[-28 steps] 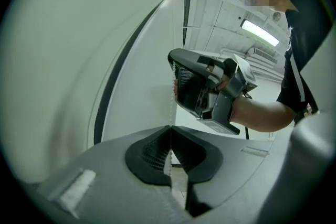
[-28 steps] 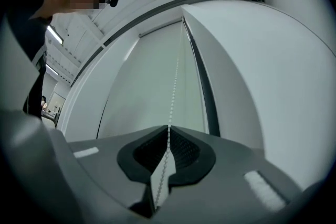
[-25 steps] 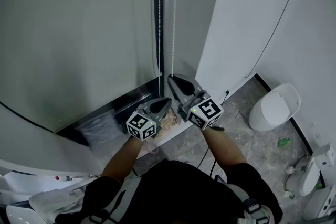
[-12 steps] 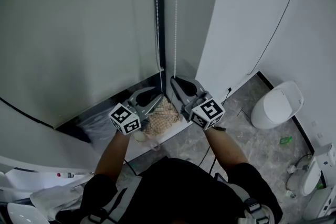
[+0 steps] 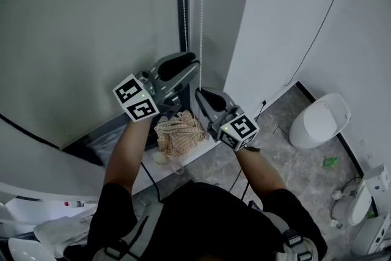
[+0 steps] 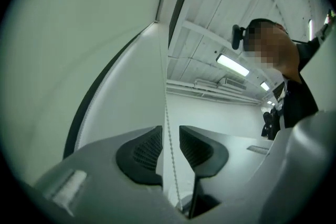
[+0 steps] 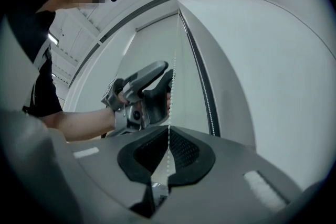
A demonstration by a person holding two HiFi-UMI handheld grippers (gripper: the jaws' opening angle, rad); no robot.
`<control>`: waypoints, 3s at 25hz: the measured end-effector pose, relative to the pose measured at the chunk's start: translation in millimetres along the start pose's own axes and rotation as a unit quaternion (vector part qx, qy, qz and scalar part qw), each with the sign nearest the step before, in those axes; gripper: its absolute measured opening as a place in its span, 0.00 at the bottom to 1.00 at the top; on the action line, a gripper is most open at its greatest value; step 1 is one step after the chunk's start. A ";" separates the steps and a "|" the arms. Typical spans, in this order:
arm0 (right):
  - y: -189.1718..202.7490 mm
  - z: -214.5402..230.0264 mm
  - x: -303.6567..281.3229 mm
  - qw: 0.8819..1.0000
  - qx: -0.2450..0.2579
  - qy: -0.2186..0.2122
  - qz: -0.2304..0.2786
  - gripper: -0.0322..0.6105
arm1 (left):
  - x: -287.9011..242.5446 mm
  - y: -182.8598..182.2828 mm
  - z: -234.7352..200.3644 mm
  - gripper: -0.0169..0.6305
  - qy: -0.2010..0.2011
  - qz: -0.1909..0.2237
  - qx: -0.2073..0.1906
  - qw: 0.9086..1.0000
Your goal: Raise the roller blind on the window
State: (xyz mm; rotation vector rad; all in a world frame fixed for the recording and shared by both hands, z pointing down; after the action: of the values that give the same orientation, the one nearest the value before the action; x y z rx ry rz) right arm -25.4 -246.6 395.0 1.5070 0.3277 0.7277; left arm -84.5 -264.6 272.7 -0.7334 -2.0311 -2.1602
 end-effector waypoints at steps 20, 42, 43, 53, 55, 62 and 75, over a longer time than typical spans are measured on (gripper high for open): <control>-1.0 3.3 2.3 1.000 0.006 0.001 0.001 0.07 | -23.2 -25.0 2.0 0.05 -0.007 0.035 -0.034 0.999; 114.6 -9.4 50.4 0.987 -0.017 -0.022 -0.157 0.27 | 42.9 124.6 -2.9 0.05 -0.091 -0.043 0.073 0.992; 97.3 -6.8 48.1 0.990 -0.013 -0.022 -0.135 0.27 | 43.8 124.7 -3.8 0.05 -0.094 -0.040 0.073 0.992; -95.0 0.2 -22.7 0.995 0.037 -0.036 0.084 0.26 | 52.4 117.6 -6.7 0.05 -0.110 -0.037 0.070 0.991; -111.9 1.4 -38.0 0.994 0.045 -0.034 0.093 0.25 | 52.8 116.0 -5.7 0.05 -0.114 -0.043 0.072 0.990; -145.0 7.4 -68.9 0.993 0.017 -0.037 0.114 0.21 | 53.4 118.3 -2.6 0.05 -0.110 -0.034 0.073 0.991; -168.2 11.6 -78.0 0.989 0.010 -0.028 0.147 0.08 | 56.4 117.3 -2.8 0.05 -0.111 -0.037 0.072 0.991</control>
State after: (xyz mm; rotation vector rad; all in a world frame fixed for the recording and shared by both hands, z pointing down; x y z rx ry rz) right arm -38.1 -288.2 214.4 1.6091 0.0701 0.9136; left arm -90.4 -266.1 402.7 -0.9297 -2.3291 -2.0196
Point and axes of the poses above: the fingertips, and each gripper's own axes: x backward along the fingers, z to its right, y out of its underside, the point moved 3 cm from there along x, backward along the fingers, and after that the axes turned 5 degrees about y, right-handed, at the moved point
